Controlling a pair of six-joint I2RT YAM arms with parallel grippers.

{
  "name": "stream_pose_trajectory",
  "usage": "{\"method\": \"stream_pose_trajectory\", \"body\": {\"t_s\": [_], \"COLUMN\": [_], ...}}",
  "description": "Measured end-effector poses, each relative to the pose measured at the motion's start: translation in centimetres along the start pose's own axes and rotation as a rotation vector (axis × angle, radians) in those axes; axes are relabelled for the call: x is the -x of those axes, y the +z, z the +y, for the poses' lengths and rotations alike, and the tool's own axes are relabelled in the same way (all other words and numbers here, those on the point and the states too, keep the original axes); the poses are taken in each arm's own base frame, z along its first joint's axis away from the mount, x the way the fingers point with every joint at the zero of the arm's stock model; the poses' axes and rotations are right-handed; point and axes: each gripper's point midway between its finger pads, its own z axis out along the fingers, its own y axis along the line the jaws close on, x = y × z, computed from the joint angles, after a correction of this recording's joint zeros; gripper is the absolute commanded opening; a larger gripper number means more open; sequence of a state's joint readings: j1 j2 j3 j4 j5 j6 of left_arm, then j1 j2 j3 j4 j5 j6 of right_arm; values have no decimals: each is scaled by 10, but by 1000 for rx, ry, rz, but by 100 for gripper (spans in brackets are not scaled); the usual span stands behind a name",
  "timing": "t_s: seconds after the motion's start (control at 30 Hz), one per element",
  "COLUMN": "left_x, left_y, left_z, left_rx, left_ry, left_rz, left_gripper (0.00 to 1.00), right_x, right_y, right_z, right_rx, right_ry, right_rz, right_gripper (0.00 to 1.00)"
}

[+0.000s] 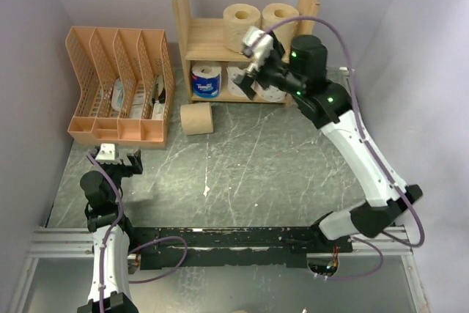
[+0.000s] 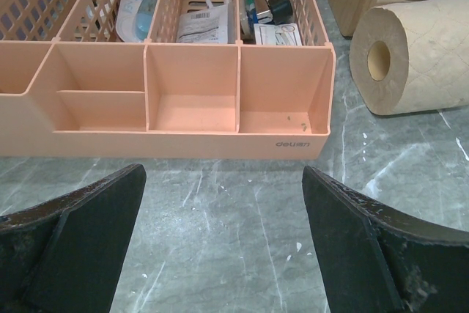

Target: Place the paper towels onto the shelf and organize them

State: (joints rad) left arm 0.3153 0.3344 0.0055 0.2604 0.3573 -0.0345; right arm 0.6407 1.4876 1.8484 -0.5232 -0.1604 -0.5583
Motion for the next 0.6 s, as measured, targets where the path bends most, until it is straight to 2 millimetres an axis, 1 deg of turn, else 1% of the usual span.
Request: {"method": "stream_pose_trajectory", "body": {"t_s": [0.03, 0.07, 0.13, 0.17, 0.27, 0.3, 0.37, 0.4, 0.47, 0.53, 0.6], "left_x": [0, 0, 0, -1, -2, -2, -3, -3, -3, -3, -3], "left_y": [0, 0, 0, 0, 0, 0, 0, -1, -1, -1, -1], "left_z": [0, 0, 0, 1, 1, 2, 3, 4, 5, 5, 4], "left_rx": [0, 0, 1, 1, 2, 5, 8, 9, 10, 8, 5], "left_ry": [0, 0, -1, -1, -4, -4, -6, -6, -8, -8, -8], "left_rz": [0, 1, 2, 3, 7, 8, 10, 11, 13, 14, 12], "left_gripper": [100, 100, 100, 100, 100, 100, 100, 100, 100, 100, 100], "right_x": [-16, -37, -82, -106, -182, -199, -209, -209, -201, -189, -182], "right_y": [-7, -11, -12, -9, -1, 0, 4, 9, 21, 35, 46], "right_z": [9, 19, 47, 67, 144, 165, 180, 183, 181, 173, 166], "right_rx": [44, 83, 156, 204, 375, 422, 459, 471, 474, 463, 447], "right_ry": [77, 155, 288, 352, 566, 641, 729, 777, 832, 866, 876], "right_rz": [3, 21, 84, 122, 282, 323, 343, 332, 281, 208, 151], "right_gripper": [100, 100, 100, 100, 100, 99, 96, 96, 96, 96, 96]}}
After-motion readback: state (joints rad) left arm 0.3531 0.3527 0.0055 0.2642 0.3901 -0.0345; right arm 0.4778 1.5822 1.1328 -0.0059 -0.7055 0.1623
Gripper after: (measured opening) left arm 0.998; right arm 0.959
